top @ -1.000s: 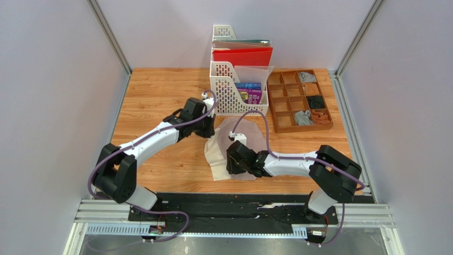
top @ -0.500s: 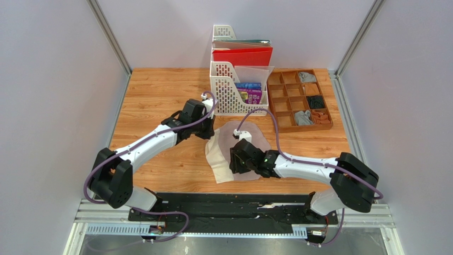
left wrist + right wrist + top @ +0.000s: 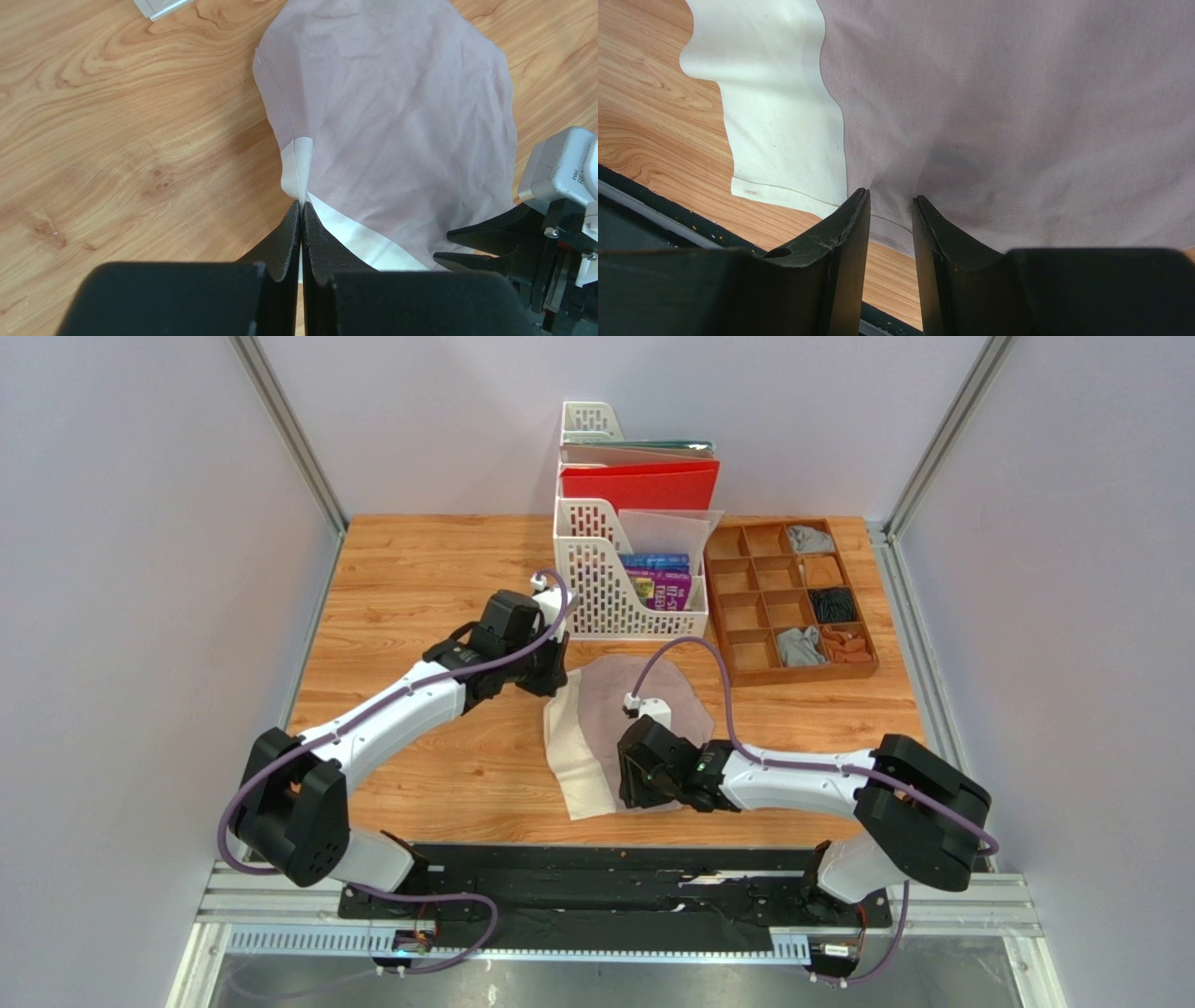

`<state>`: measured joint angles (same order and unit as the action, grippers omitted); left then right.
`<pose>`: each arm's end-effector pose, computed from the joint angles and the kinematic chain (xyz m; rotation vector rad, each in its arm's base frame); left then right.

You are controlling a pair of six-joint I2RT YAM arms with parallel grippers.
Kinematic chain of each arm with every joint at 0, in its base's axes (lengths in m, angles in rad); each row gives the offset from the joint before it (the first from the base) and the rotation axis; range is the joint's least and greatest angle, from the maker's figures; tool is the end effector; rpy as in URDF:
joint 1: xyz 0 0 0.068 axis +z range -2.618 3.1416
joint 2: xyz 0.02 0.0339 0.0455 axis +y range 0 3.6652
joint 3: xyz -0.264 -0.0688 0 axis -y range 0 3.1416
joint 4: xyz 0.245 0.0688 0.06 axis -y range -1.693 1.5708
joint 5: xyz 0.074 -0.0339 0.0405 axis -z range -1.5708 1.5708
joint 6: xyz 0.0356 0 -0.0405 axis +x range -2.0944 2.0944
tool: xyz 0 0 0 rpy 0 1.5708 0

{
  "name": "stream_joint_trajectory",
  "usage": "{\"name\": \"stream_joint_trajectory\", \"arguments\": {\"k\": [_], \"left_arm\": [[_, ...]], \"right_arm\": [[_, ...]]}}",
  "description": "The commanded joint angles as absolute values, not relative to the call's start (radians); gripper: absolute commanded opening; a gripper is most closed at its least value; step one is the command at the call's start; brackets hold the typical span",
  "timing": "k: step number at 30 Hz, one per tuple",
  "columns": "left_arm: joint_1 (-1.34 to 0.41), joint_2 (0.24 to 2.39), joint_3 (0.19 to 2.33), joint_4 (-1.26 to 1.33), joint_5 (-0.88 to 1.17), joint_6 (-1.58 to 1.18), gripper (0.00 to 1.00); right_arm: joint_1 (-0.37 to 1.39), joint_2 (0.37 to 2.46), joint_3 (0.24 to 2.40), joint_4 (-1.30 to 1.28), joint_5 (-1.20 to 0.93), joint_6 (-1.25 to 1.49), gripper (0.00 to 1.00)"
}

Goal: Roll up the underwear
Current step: Adjust the underwear at the center of the board.

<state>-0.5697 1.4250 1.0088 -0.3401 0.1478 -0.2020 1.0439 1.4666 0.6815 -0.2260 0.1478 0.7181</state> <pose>0.2577 -0.1713 0.2556 0.5105 2.3288 -0.5503 0.1384 0.2275 0.1528 -0.3723 2.6111 0.4603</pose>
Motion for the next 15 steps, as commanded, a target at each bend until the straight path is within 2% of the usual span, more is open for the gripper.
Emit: {"name": "stream_joint_trajectory", "arguments": {"k": [1, 8, 15], "left_arm": [[-0.574, 1.433, 1.078, -0.328, 0.117, -0.164, 0.0], [-0.572, 1.496, 1.172, -0.347, 0.115, -0.144, 0.0], [-0.574, 1.499, 1.169, -0.348, 0.129, -0.135, 0.0]], "right_arm": [[1.055, 1.445, 0.664, -0.262, 0.156, 0.732, 0.34], [1.083, 1.41, 0.666, -0.319, 0.195, 0.741, 0.35], [1.097, 1.33, 0.681, -0.353, 0.239, 0.732, 0.37]]}}
